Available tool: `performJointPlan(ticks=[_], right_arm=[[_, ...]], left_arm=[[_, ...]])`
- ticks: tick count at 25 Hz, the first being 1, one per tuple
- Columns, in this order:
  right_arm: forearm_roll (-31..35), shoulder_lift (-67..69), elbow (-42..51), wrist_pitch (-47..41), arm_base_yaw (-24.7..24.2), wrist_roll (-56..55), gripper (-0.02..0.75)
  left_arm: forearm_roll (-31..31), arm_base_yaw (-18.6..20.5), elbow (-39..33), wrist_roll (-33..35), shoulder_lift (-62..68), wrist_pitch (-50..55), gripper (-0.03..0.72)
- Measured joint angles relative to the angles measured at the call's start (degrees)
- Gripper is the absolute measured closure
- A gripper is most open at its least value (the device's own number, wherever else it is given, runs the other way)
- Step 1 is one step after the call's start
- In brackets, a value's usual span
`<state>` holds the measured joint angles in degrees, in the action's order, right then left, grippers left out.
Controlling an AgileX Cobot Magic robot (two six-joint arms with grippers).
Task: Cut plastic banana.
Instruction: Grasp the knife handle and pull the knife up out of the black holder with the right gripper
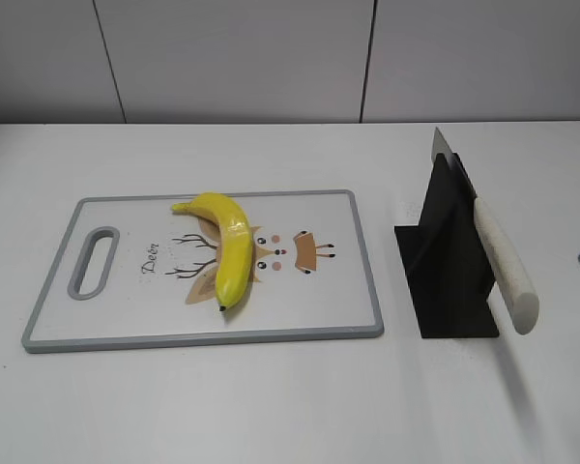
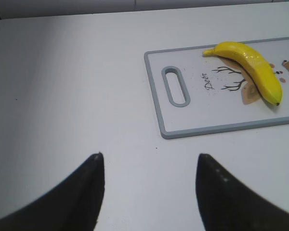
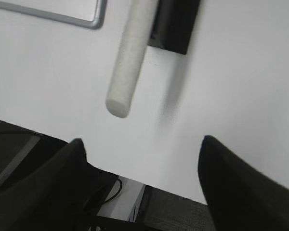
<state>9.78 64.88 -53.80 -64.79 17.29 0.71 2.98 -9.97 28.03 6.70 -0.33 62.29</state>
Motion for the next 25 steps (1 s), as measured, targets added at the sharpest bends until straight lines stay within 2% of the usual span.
performJointPlan(ticks=[3, 16, 19, 21, 23, 25], right_arm=[[0.76, 4.74, -2.85, 0.61, 2.49, -2.19, 0.186], [1.09, 24.02, -7.88, 6.56, 2.63, -9.43, 0.188], [1.09, 28.93, -7.88, 6.61, 2.63, -10.11, 0.212], [1.09, 31.35, -7.88, 6.67, 2.63, -10.38, 0.259], [1.09, 32.90, -7.88, 6.67, 2.63, -10.59, 0.358], [1.15, 33.20, -7.88, 6.77, 2.63, -10.96, 0.515]], left_arm=[[0.00, 0.00, 0.00, 0.00, 0.00, 0.00, 0.124], [0.00, 0.00, 0.00, 0.00, 0.00, 0.00, 0.124], [0.00, 0.00, 0.00, 0.00, 0.00, 0.00, 0.124], [0.00, 0.00, 0.00, 0.00, 0.00, 0.00, 0.124], [0.00, 0.00, 0.00, 0.00, 0.00, 0.00, 0.124], [0.00, 0.00, 0.00, 0.00, 0.00, 0.00, 0.124]])
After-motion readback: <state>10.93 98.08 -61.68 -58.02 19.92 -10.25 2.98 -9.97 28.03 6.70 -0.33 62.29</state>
